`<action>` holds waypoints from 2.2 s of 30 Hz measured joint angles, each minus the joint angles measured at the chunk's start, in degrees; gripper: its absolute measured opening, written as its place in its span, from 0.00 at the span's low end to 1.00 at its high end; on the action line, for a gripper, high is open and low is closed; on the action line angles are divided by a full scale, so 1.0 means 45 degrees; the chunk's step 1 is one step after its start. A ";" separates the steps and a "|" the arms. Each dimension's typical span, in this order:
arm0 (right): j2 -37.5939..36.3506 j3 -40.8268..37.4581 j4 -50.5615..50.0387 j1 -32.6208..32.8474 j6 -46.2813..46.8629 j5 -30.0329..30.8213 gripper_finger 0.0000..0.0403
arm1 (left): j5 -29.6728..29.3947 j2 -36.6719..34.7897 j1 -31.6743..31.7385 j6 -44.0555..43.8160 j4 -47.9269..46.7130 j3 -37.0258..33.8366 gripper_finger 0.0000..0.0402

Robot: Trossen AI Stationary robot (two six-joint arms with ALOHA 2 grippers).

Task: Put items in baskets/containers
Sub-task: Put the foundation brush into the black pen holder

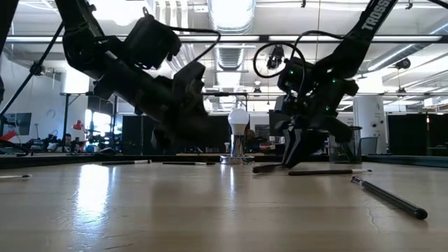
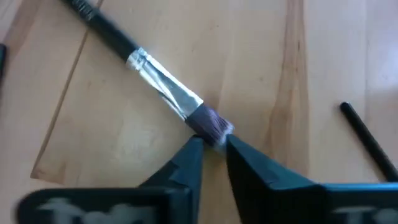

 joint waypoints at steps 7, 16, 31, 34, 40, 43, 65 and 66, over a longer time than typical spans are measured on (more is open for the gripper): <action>-0.0551 -0.0007 0.0317 0.0208 -0.0034 0.0196 0.02 | 0.0298 0.0000 0.0000 -0.0824 -0.1597 0.0328 0.21; -0.0682 -0.0007 0.0949 0.1075 0.0130 0.0086 0.02 | -0.0540 0.0000 0.0048 -0.0490 -0.2174 0.0693 0.21; -0.0686 -0.0007 0.2060 0.1417 0.1024 0.0073 0.02 | -0.0629 -0.0010 0.0068 -0.0167 -0.4444 0.2042 0.21; -0.0686 -0.0007 0.2130 0.1404 0.1235 0.0074 0.02 | -0.0629 -0.0010 0.0068 -0.0211 -0.4450 0.2037 0.21; -0.0686 -0.0002 0.2606 0.1420 0.1616 0.0063 0.02 | -0.0724 0.0237 0.0068 -0.0307 -0.4533 0.2037 0.21; -0.0686 0.0066 0.2612 0.1476 0.1642 0.0069 0.02 | -0.0822 0.0645 0.0063 -0.0442 -0.4455 0.2037 0.21; -0.2582 0.0267 0.1545 0.1559 0.2260 0.1261 0.07 | -0.1745 0.0241 -0.0312 0.0916 -0.0880 0.0185 0.09; -0.2952 0.0234 0.1277 0.1515 0.2350 0.1464 0.09 | -0.1756 0.0233 -0.0255 0.1064 0.0070 -0.0118 0.09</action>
